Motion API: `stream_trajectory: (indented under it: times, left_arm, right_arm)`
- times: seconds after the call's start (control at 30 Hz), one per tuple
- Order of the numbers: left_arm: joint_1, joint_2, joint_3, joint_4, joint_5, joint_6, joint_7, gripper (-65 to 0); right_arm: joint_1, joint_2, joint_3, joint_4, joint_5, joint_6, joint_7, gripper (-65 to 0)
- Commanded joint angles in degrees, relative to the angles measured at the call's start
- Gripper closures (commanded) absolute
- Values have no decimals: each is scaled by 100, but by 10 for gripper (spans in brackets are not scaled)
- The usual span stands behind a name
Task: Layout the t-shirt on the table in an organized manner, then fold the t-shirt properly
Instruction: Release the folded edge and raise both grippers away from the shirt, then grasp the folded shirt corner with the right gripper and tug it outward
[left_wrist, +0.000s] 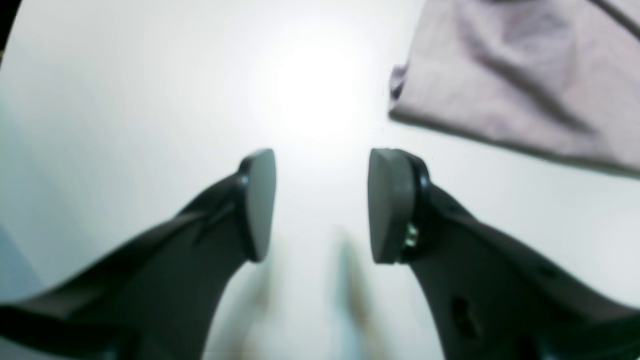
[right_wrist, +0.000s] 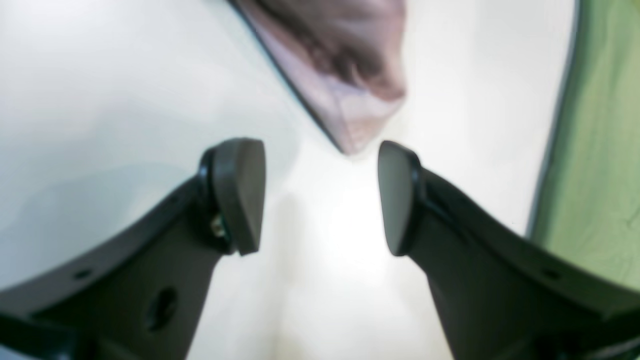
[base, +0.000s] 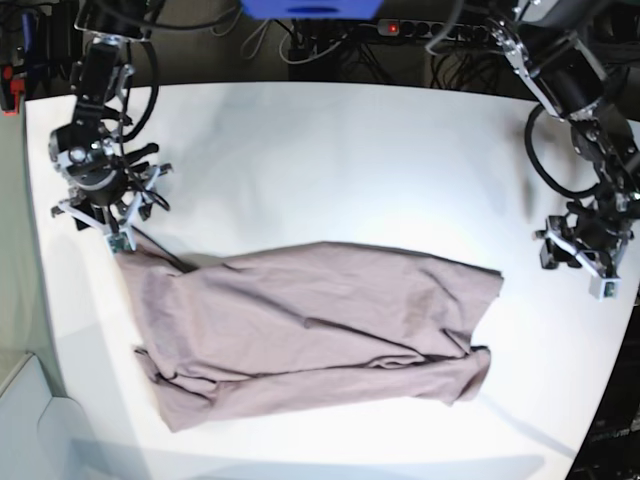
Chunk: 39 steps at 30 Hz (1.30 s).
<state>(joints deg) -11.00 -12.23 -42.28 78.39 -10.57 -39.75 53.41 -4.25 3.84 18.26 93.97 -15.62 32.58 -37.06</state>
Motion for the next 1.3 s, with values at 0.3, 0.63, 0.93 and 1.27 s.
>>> stream_trajectory:
  times: [0.3, 0.63, 0.93, 1.27]
  left_arm:
    - [191, -91, -304, 148, -117, -25, -141, -289]
    - [191, -100, -532, 148, -117, -25, -141, -289]
    - [182, -100, -497, 148, -117, -25, -141, -289]
    - [138, -65, -488, 148, -126, -25, -141, -292]
  right_arm:
    - [878, 280, 24, -989, 19, 8, 97, -359]
    - [913, 298, 24, -1402, 10, 26, 475, -166]
    - [262, 78, 323, 1130, 19, 35, 396, 0]
    - [1660, 69, 350, 1306, 318, -36, 194, 0]
